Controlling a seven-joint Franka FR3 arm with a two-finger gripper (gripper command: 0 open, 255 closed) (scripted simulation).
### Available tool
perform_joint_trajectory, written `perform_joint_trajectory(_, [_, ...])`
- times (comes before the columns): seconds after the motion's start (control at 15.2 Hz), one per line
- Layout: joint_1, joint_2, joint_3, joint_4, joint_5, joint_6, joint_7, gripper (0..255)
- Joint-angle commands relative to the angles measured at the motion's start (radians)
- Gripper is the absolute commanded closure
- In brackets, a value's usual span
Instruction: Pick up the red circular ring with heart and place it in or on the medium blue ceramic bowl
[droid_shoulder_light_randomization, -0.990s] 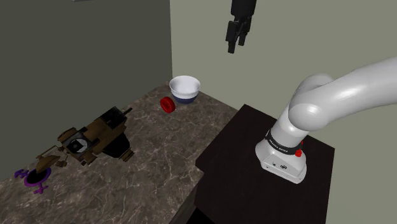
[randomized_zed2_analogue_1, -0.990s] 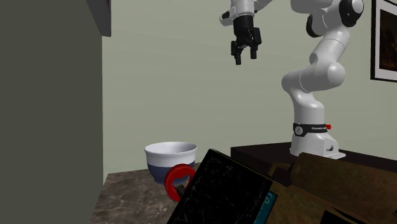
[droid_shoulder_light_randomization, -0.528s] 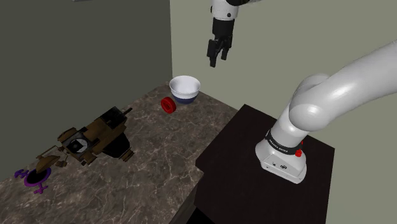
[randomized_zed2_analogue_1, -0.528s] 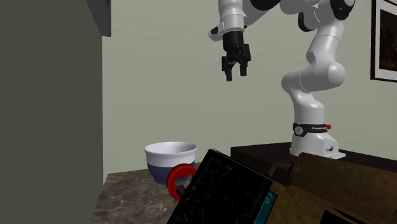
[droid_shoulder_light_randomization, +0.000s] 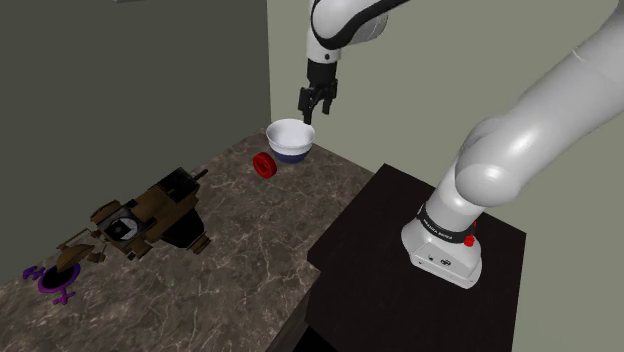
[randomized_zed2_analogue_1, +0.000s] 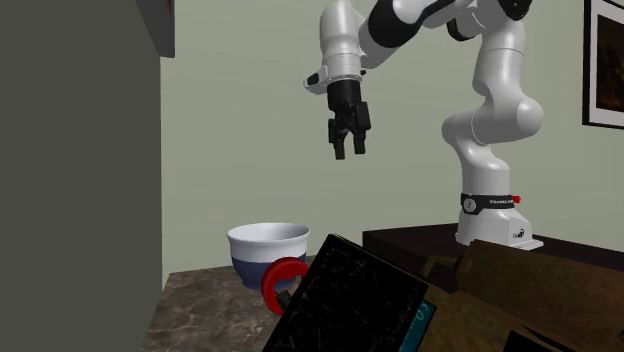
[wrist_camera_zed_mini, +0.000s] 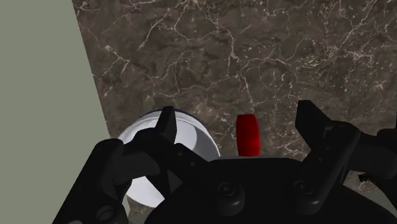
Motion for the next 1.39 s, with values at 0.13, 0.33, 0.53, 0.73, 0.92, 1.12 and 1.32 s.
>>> perform_joint_trajectory(0.13, [0.016,0.148,0.001,0.039,0.049,0.116,-0.01,0])
perform_joint_trajectory(0.33, [0.025,0.265,0.005,0.088,0.091,0.189,-0.025,0])
perform_joint_trajectory(0.53, [0.03,0.383,0.012,0.149,0.135,0.249,-0.043,0])
perform_joint_trajectory(0.73, [0.03,0.5,0.025,0.222,0.178,0.297,-0.06,0])
perform_joint_trajectory(0.92, [0.026,0.617,0.04,0.307,0.215,0.334,-0.073,0])
perform_joint_trajectory(1.12, [0.021,0.716,0.055,0.388,0.241,0.356,-0.081,0])
perform_joint_trajectory(1.32, [0.025,0.748,0.058,0.39,0.252,0.386,-0.088,0])
